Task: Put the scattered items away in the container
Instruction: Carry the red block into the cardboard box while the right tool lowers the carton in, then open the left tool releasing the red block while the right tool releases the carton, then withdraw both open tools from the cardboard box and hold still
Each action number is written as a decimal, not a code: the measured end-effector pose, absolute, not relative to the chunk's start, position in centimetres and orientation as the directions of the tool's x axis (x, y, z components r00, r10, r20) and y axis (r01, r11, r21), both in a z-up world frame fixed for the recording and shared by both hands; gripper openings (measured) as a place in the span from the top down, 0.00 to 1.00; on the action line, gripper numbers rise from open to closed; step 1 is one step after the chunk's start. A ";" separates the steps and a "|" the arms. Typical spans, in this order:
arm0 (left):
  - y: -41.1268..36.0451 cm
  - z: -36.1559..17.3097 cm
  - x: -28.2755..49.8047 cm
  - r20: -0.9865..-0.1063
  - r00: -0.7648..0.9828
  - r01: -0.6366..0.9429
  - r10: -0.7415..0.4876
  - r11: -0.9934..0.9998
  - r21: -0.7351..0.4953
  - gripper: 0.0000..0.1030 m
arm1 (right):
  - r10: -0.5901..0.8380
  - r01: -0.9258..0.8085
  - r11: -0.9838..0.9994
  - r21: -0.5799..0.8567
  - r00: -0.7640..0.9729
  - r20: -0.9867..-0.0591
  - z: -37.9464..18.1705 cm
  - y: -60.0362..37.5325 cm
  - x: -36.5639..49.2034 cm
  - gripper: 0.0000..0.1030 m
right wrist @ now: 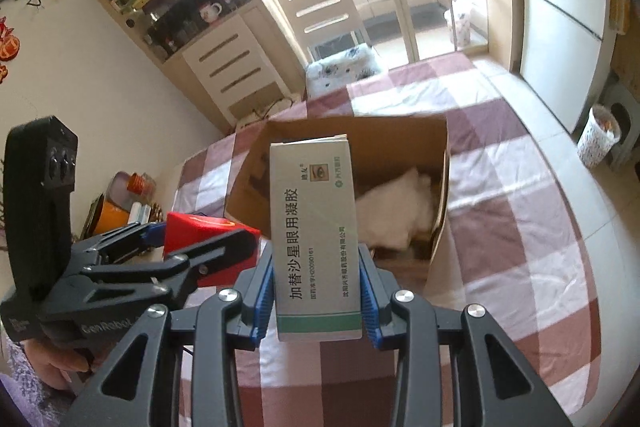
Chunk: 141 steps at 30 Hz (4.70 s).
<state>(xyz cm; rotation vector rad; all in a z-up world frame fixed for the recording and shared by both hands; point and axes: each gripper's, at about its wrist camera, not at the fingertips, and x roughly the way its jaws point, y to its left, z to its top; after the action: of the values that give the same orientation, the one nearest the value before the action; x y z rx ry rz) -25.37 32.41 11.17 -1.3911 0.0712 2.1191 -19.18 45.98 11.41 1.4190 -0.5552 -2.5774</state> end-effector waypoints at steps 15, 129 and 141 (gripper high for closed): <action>34.7 6.5 -34.0 -0.872 -0.230 -0.427 0.431 -0.850 -0.307 0.28 | -0.219 -0.082 -0.948 0.308 -0.537 -0.815 8.8 47.4 -26.8 0.64; 33.4 5.9 -26.9 -0.940 -0.322 -0.433 0.112 -0.901 0.041 0.11 | 0.057 -0.257 -0.965 0.050 -0.390 -0.919 8.0 44.5 -22.3 0.60; 33.9 5.7 -27.1 -0.941 -0.316 -0.439 0.124 -0.898 0.029 0.11 | 0.064 -0.261 -0.964 0.043 -0.387 -0.920 7.9 45.0 -22.5 0.60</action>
<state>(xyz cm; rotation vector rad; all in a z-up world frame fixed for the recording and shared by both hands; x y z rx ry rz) -27.13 33.87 5.68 -1.5793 0.4000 2.2618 -22.48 45.01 7.86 1.8276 -0.3033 -2.7771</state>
